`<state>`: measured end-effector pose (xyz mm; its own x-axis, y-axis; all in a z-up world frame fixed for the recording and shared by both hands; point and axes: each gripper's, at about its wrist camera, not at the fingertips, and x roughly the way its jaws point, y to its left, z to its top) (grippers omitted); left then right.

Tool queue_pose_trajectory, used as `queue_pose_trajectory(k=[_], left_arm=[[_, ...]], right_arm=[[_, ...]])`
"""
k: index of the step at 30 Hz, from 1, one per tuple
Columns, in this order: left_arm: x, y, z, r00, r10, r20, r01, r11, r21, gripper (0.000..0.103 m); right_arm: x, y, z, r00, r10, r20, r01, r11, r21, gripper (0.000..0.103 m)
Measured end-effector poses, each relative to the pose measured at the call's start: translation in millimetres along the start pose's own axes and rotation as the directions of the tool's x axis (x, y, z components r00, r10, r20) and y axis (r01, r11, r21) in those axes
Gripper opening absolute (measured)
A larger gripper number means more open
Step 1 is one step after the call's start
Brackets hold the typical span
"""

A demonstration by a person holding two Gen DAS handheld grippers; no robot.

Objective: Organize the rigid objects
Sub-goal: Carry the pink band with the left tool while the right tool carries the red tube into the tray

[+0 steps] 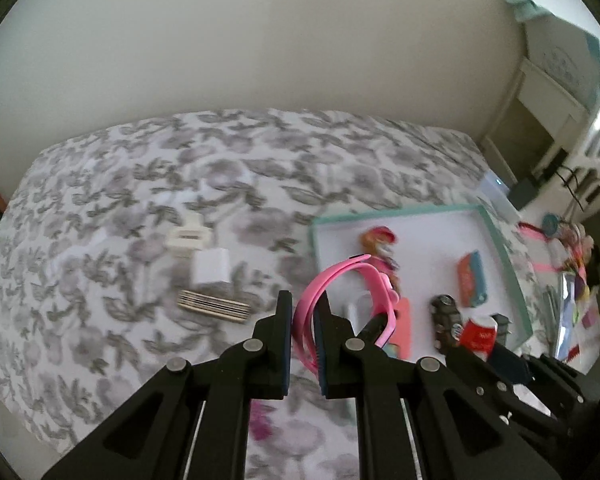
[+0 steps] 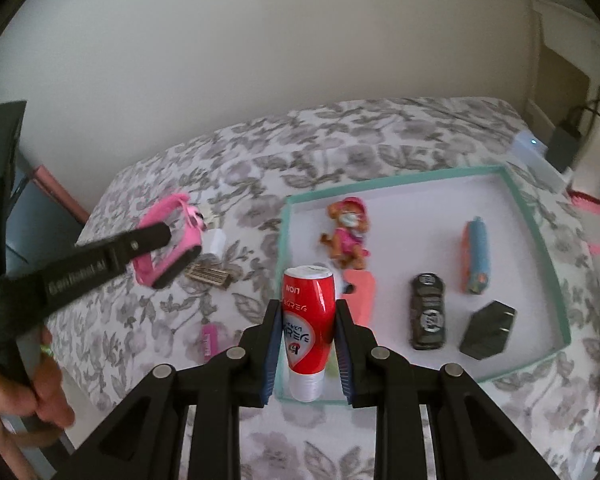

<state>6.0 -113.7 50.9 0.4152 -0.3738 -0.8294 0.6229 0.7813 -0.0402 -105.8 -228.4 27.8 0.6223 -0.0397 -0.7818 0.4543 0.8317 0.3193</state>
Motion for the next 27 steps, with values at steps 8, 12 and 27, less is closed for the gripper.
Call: queue_pose_trajectory(k=[8,12,27], left_arm=[[29,-45,-15,0.998,-0.037,-0.043,0.039,0.999,0.032,0.011],[42,-60,-19,0.997,-0.047,-0.064,0.051,0.997,0.058,0.011],[70,-95,-21,0.995,-0.058,-0.079,0.069,0.988,0.138,0.011]], right_arm=[[0,-39,2,0.999,-0.051,-0.016,0.052,0.997,0.055,0.027],[-3,-61,5,0.997,-0.080,-0.008,0.081,0.992,0.098,0.027],[1,-97,19,0.991,-0.136,-0.006,0.135,0.979,0.154,0.027]])
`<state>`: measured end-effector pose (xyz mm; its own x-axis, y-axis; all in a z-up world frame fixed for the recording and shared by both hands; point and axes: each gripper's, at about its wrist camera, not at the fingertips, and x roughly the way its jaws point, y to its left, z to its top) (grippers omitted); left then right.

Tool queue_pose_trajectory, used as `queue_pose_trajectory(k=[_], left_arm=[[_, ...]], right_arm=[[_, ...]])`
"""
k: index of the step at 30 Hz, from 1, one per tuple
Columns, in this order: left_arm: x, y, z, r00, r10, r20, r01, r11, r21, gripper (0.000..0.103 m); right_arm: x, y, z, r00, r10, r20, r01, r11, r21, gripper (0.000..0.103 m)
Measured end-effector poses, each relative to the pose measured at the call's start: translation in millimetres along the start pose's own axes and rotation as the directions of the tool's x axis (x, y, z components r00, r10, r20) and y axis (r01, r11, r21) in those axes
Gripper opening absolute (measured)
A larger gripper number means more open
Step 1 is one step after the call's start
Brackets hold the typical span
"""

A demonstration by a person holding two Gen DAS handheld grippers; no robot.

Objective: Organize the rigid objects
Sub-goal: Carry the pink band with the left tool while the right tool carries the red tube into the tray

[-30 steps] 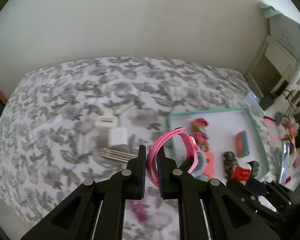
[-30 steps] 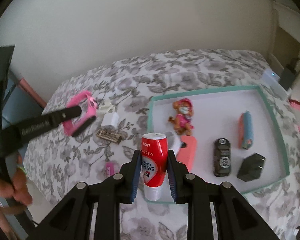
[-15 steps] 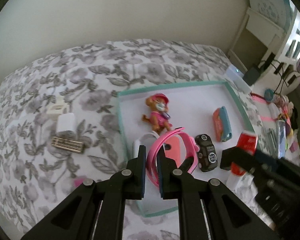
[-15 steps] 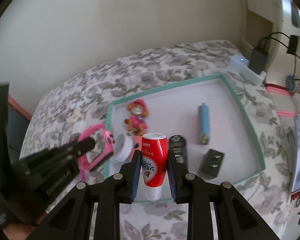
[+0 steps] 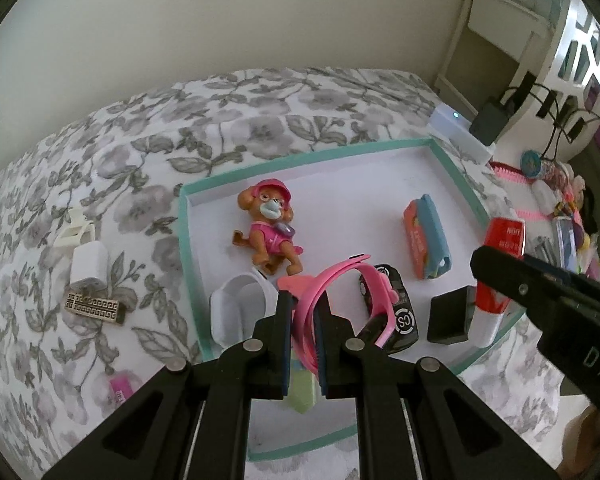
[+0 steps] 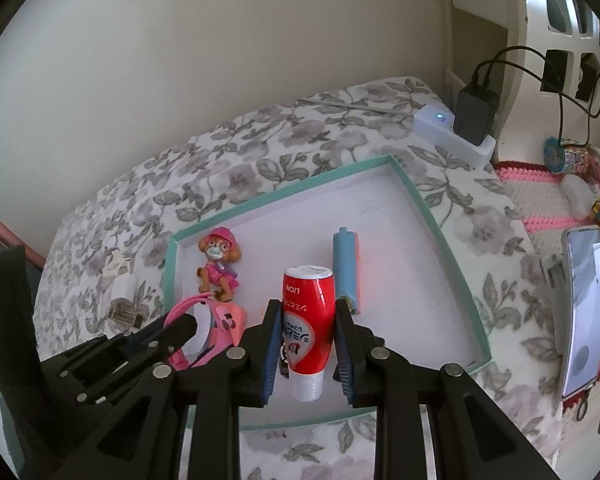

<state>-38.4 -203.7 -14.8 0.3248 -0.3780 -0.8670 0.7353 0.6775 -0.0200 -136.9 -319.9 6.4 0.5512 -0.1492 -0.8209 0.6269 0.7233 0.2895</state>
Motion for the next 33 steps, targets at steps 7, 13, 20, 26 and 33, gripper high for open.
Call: queue_pose_trajectory(k=[7,13,20,26,33], left_arm=[[13,-5,-4,1.000,0.004,-0.029,-0.003,0.999,0.037,0.011],[14,-10,-6,0.999,-0.002,-0.035,0.004,0.999,0.055,0.011],[19,-15,-8,0.999,-0.002,-0.050,0.006,0.997,0.072,0.011],[19,-15,-8,0.999,-0.001,-0.052,0.005,0.997,0.077,0.011],[21,-14,-9,0.998,0.008,-0.062,-0.003,0.997,0.073,0.012]], right_arm=[[15,0,-3,0.999,-0.023,-0.037,0.023,1.000,-0.002,0.027],[25,3,-7,0.997,-0.041,-0.063,0.040,0.999,-0.020,0.027],[33,4,-11,0.994,-0.069,-0.086,0.066,0.997,-0.037,0.027],[34,5,-11,0.993,-0.078,-0.089,0.074,0.996,-0.048,0.027],[34,8,-11,0.992,-0.095,-0.089,0.089,0.994,-0.066,0.027]])
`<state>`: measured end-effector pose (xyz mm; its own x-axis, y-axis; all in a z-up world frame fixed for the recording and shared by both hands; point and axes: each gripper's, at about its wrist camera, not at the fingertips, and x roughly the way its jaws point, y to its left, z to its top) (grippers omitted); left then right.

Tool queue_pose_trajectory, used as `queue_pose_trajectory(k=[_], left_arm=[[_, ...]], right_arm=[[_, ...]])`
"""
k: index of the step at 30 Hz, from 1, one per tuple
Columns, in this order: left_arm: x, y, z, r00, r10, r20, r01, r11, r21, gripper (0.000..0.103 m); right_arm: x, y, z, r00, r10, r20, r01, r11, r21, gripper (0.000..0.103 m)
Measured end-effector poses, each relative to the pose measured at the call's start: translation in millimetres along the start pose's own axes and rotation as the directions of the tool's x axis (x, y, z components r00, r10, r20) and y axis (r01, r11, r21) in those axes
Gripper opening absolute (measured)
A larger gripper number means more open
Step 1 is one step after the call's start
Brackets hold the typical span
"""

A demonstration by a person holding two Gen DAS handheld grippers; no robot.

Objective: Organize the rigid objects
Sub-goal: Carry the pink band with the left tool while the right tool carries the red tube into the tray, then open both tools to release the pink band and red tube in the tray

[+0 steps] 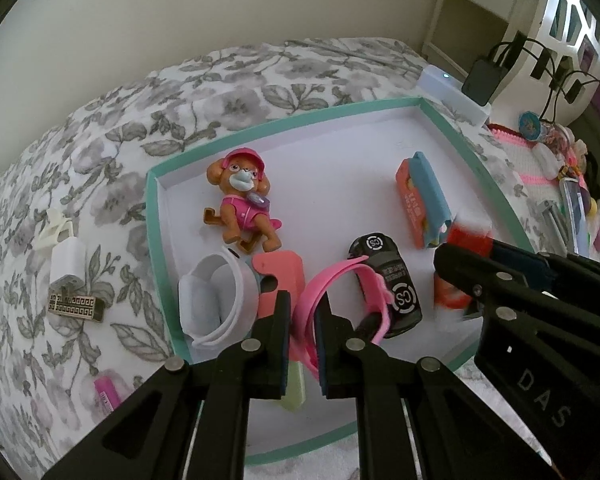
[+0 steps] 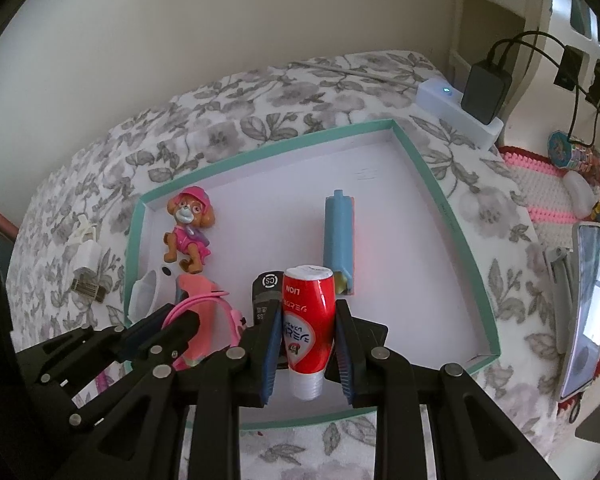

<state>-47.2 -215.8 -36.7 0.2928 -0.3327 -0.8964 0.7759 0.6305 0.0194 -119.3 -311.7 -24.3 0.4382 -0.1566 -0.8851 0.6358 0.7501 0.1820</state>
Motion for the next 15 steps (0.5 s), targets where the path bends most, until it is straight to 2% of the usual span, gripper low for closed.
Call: queue_pose_trajectory(k=[4,8,15], left_arm=[[-1,1,1,1.000,0.003,0.004,-0.003,1.000,-0.004,0.014],[-6,2,2,1.000,0.005,0.015,-0.005,1.000,-0.012,0.029],[-17,8,4,0.999,-0.003,0.041,0.004,0.999,-0.033,0.031]], right_arm=[[1,0,0,1.000,0.000,-0.002,0.000,1.000,-0.006,0.027],[-2,0,1,1.000,-0.004,0.007,0.004,1.000,-0.007,0.027],[-14,2,3,0.999,-0.006,0.040,0.007,1.000,-0.016,0.027]])
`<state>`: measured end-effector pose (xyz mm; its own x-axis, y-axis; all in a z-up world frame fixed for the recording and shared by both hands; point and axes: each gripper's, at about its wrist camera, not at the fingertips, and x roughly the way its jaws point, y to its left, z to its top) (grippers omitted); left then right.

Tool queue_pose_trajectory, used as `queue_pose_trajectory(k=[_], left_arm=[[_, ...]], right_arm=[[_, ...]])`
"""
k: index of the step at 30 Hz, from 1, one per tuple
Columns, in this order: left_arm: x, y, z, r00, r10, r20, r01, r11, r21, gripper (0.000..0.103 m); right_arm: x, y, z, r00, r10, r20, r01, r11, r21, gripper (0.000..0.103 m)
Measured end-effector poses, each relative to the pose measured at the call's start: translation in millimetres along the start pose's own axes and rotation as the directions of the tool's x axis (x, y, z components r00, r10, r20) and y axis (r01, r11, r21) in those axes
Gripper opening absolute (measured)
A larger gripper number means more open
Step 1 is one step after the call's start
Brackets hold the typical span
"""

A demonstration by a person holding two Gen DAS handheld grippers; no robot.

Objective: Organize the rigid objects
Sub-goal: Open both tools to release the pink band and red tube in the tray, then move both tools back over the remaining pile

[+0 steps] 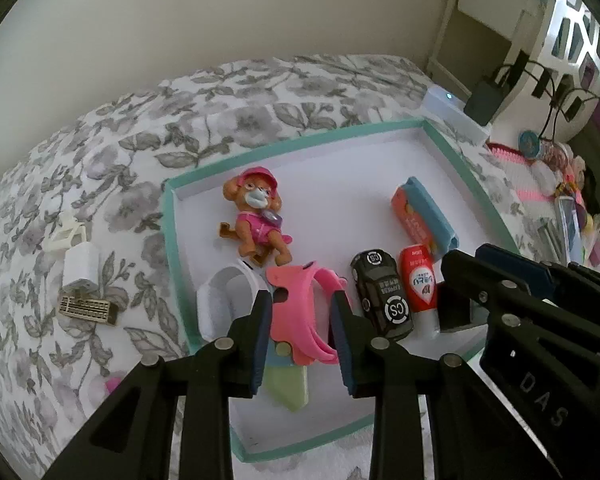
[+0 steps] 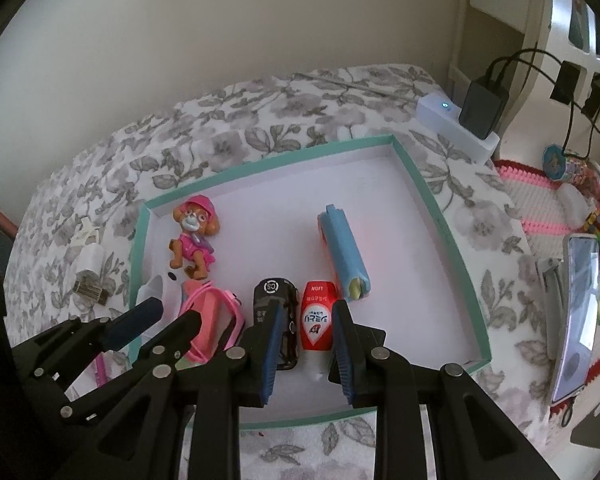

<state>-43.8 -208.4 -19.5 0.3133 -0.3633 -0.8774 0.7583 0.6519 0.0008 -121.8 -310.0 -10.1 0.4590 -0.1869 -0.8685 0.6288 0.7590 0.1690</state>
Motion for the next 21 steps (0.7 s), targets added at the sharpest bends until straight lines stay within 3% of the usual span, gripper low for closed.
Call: queue_pose_trajectory(k=[10,13,21], left_arm=[[-18,40,5,0.998,0.051,0.046,-0.045,0.991,-0.126,0.032],[-20,57,4,0.997,0.065,0.042,-0.056,0.983,-0.177,0.044],[-25,95,-1,0.991,0.130,0.024,-0.118,0.953,-0.278,0.058]], right_arm=[[-3,3,1,1.000,-0.007,0.008,0.007,1.000,-0.008,0.027],[1,5,0,1.000,-0.008,0.000,0.008,1.000,-0.013,0.027],[5,19,-2,1.000,-0.027,-0.001,0.027,0.998,-0.063,0.032]])
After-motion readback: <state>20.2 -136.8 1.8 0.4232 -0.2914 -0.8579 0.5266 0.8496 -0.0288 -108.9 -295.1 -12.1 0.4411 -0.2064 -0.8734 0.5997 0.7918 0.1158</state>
